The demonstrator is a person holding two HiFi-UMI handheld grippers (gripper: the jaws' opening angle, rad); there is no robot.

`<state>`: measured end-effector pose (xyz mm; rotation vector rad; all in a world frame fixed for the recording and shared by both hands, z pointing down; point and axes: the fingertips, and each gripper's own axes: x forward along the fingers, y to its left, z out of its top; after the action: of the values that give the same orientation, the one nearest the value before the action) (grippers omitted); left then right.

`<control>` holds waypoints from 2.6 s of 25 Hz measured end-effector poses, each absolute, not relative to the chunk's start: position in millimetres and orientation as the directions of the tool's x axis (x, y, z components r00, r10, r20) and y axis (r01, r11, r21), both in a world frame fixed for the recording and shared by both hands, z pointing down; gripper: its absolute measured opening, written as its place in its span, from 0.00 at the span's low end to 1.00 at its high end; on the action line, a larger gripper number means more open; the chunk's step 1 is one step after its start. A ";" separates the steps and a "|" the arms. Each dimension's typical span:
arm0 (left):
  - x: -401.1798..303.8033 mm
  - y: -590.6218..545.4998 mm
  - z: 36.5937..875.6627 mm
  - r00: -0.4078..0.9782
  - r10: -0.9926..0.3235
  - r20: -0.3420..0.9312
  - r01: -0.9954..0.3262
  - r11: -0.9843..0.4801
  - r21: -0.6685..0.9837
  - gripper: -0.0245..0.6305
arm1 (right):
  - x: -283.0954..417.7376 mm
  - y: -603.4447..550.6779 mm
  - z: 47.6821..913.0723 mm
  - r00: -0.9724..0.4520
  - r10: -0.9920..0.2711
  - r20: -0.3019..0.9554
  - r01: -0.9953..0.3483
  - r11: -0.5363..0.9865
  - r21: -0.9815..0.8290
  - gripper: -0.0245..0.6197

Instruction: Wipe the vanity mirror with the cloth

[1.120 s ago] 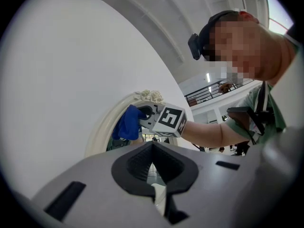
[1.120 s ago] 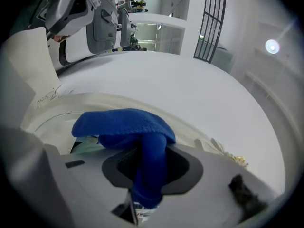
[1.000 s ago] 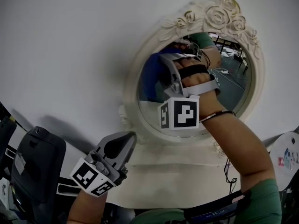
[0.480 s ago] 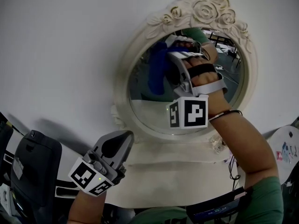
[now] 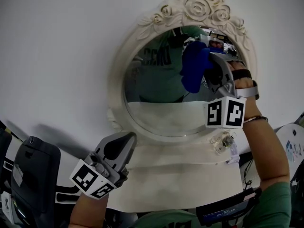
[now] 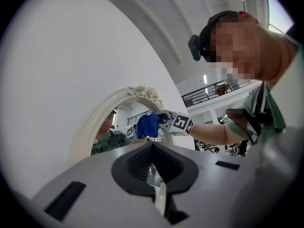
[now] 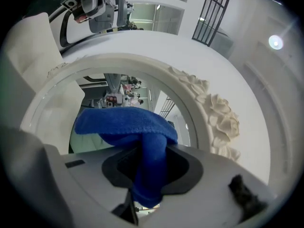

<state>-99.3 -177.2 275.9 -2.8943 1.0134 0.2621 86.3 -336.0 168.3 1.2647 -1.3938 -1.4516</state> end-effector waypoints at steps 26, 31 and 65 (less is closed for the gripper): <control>-113.4 -175.1 279.0 0.755 -0.631 -0.177 -0.641 -0.768 0.004 0.03 | -27.0 -318.1 186.4 -0.424 -0.896 -0.132 -0.098 -0.100 0.990 0.21; -124.8 -175.0 280.6 0.743 -0.645 -0.177 -0.655 -0.756 0.006 0.03 | -89.5 -329.3 189.6 -0.475 -0.873 -0.111 -0.071 -0.088 0.994 0.21; -73.4 -184.5 276.1 0.801 -0.573 -0.175 -0.583 -0.812 -0.009 0.03 | 191.7 -334.3 187.5 -0.049 -0.984 -0.171 -0.083 -0.167 0.982 0.20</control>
<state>-73.4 -184.5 276.1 -2.9216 0.9384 0.2539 191.7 -334.3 187.5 1.3668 -1.2238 -1.3387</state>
